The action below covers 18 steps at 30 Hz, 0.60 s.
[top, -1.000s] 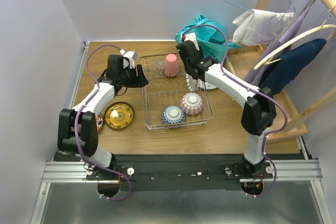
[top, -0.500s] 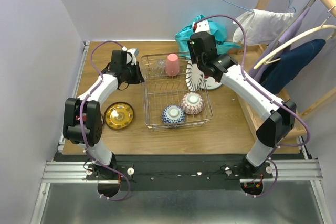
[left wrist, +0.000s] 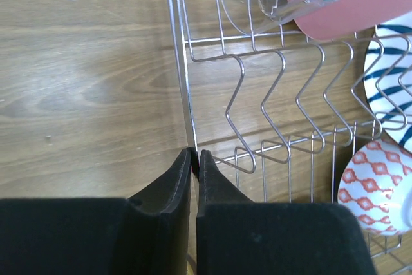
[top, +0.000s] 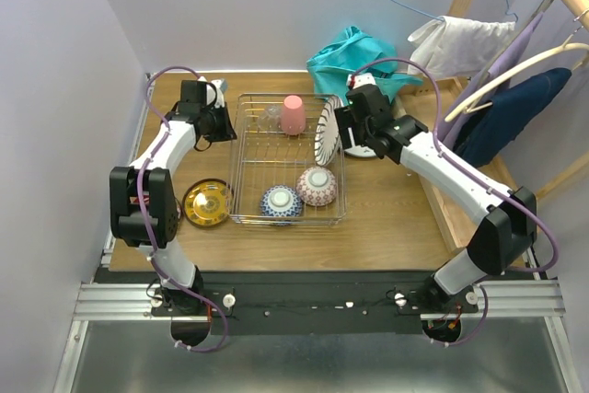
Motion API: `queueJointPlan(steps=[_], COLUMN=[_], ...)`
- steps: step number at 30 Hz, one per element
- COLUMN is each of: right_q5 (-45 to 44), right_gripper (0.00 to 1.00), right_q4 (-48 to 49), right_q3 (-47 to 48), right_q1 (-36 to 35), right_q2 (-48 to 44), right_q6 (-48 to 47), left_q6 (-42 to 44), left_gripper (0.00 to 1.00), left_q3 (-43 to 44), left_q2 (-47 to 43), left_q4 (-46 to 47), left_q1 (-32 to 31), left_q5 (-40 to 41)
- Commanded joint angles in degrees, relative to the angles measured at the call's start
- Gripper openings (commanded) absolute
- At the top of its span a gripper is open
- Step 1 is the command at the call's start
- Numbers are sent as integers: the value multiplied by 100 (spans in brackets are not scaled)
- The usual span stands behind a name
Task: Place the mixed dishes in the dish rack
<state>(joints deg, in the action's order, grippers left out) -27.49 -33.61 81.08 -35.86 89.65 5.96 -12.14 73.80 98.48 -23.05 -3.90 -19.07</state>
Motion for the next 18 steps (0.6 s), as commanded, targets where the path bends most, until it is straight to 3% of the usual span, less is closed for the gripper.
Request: queueJointPlan(steps=[1,4,9,10,12,14,18], right_q5=[604,840,1121,1192,1429,1509,1606], right_gripper=[90,86,74,65,59,47,31], right_q4=[-366,-358,387,529,993,1285,1742], right_q3=[-180,-198,-565,-663,-908,-1234,-1358], right_q1=[316,509,685,720,860,948,1054], right_q2=[-149,70,281,290,273,290,650], right_q6=[854,1127,338,136,-444,-804,-1044], left_q6=[423,502,572,590,625,625,599], left_gripper=[11,11,11,11,11,11,15], left_q3=[100,38,-32,-76,-129,-182,-234], left_q2=[-188,-215,-303,-338,-390,-443,-487], left_q4=[-218,-226,-314,-323,-332,-358,-288], left_q1=[302,346,583,618,697,803,873], left_q5=[96,132,184,202,176,158,114])
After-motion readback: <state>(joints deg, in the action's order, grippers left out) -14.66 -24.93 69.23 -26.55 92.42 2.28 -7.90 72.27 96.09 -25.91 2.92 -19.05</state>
